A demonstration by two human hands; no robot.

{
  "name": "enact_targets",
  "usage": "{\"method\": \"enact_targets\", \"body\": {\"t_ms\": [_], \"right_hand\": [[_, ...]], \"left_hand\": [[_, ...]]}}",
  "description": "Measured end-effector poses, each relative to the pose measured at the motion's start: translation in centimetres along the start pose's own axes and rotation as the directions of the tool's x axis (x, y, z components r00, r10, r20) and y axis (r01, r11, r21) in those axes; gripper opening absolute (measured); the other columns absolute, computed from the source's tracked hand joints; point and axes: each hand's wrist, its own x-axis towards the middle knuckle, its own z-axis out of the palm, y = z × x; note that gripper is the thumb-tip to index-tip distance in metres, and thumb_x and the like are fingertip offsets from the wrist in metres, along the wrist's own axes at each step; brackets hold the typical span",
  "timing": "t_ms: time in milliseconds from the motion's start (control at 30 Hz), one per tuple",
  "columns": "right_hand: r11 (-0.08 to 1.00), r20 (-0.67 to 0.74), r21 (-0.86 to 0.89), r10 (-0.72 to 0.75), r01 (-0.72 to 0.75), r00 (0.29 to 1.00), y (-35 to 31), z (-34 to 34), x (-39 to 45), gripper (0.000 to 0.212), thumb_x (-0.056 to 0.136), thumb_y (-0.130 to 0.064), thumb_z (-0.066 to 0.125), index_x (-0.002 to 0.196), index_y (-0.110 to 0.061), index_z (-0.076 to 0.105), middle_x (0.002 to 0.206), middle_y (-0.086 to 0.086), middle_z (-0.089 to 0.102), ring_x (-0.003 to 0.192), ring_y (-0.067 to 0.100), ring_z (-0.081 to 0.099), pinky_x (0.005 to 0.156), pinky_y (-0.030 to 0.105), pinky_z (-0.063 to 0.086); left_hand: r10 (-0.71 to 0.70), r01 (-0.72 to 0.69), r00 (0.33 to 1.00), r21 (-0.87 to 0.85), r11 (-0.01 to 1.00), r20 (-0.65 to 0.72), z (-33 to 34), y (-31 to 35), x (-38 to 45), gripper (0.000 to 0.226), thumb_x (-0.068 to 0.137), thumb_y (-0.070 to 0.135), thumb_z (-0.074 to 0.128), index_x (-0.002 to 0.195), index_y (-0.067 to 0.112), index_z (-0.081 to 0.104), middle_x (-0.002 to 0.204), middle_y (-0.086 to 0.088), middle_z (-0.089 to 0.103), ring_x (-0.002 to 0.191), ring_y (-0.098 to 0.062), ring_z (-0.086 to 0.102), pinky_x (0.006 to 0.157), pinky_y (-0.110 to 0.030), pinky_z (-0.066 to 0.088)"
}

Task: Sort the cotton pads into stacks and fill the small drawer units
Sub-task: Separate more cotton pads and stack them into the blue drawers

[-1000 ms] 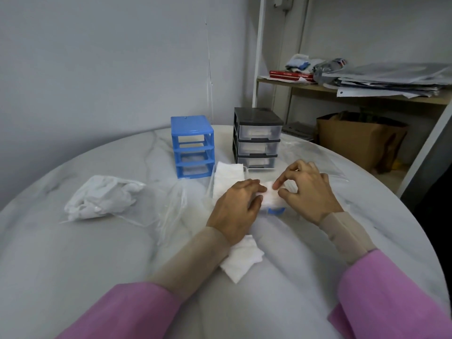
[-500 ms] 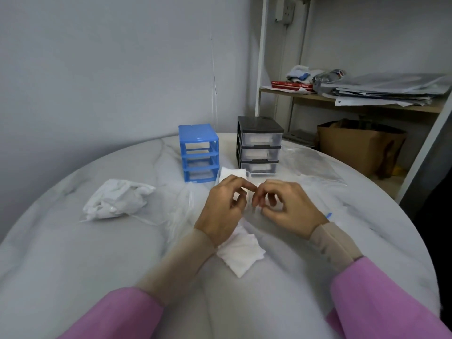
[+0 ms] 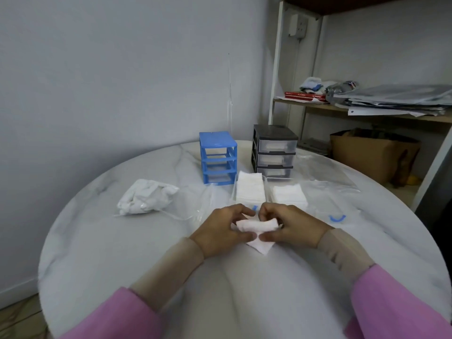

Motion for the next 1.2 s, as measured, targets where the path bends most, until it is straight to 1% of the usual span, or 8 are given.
{"method": "enact_targets", "body": {"t_ms": [100,200,300,433,633,767,900,1200], "right_hand": [[0.984,-0.059,0.179,0.009,0.002,0.998,-0.3,-0.9,0.3,0.036,0.074,-0.008,0.076,0.091,-0.026,0.049,0.081,0.001,0.062,0.067,0.009,0.051,0.063,0.021,0.045],[0.961,-0.113,0.278,0.034,-0.001,0.993,-0.2,-1.7,1.0,0.044,0.072,-0.003,0.077,0.099,-0.023,0.048,0.098,0.029,0.062,0.077,0.034,0.056,0.079,0.04,0.05],[0.933,-0.135,0.36,0.032,0.019,0.99,0.0,-1.9,1.9,0.045,0.072,0.002,0.075,0.102,-0.021,0.05,0.104,0.039,0.055,0.095,0.05,0.051,0.088,0.05,0.045],[0.898,-0.219,0.436,0.038,0.063,0.975,0.5,-1.1,2.8,0.042,0.073,0.0,0.075,0.101,-0.022,0.053,0.101,0.031,0.062,0.082,0.039,0.059,0.084,0.047,0.049],[0.844,-0.38,0.518,0.082,0.138,0.921,1.1,-1.0,3.3,0.031,0.071,0.0,0.075,0.092,-0.013,0.056,0.084,0.018,0.059,0.073,0.026,0.054,0.062,0.023,0.051],[0.775,-0.479,0.593,0.122,0.218,0.869,0.8,-1.3,3.0,0.033,0.076,0.001,0.068,0.104,-0.009,0.055,0.089,0.016,0.066,0.077,0.022,0.061,0.066,0.02,0.053],[0.687,-0.537,0.65,0.112,0.325,0.836,0.2,-1.1,3.0,0.024,0.083,0.002,0.059,0.103,-0.011,0.051,0.083,0.01,0.066,0.069,0.004,0.064,0.065,0.016,0.052],[0.768,-0.568,0.553,0.064,0.323,0.821,0.0,0.0,3.2,0.014,0.077,-0.002,0.068,0.083,-0.012,0.06,0.081,0.001,0.061,0.064,0.005,0.056,0.063,0.016,0.049]], "left_hand": [[-0.023,0.01,0.998,-0.204,0.979,-0.058,-0.3,0.0,0.5,0.026,0.08,0.01,0.071,0.102,0.019,0.063,0.086,0.001,0.066,0.079,-0.008,0.061,0.075,-0.017,0.048],[-0.094,0.066,0.994,-0.391,0.918,-0.053,-0.4,0.3,1.3,0.015,0.083,0.014,0.067,0.097,0.018,0.062,0.094,-0.006,0.069,0.087,-0.017,0.065,0.085,-0.032,0.052],[-0.112,0.036,0.983,-0.45,0.892,-0.145,-0.2,0.2,2.4,0.01,0.086,0.008,0.063,0.095,0.011,0.061,0.088,-0.003,0.069,0.08,-0.012,0.065,0.079,-0.025,0.052],[-0.144,-0.001,0.955,-0.49,0.872,-0.258,-0.3,-0.2,3.1,0.018,0.084,0.001,0.063,0.101,0.006,0.061,0.081,0.0,0.069,0.07,-0.004,0.065,0.069,-0.015,0.052],[-0.189,-0.034,0.925,-0.566,0.824,-0.331,-0.6,-0.3,3.3,0.013,0.085,0.006,0.063,0.097,0.006,0.066,0.088,-0.013,0.071,0.083,-0.02,0.067,0.082,-0.036,0.054],[-0.2,-0.04,0.914,-0.57,0.821,-0.353,-0.7,-0.1,3.2,0.007,0.084,0.01,0.065,0.087,0.015,0.069,0.088,-0.01,0.073,0.086,-0.023,0.068,0.083,-0.039,0.054],[-0.258,-0.007,0.902,-0.609,0.793,-0.346,-0.9,-0.1,3.2,0.006,0.085,0.013,0.064,0.08,0.014,0.068,0.082,-0.006,0.071,0.078,-0.016,0.066,0.073,-0.028,0.056],[-0.174,-0.046,0.95,-0.666,0.744,-0.26,-0.7,1.6,2.6,0.018,0.095,0.005,0.046,0.096,0.01,0.063,0.079,0.005,0.066,0.064,0.003,0.065,0.057,-0.012,0.05]]}}
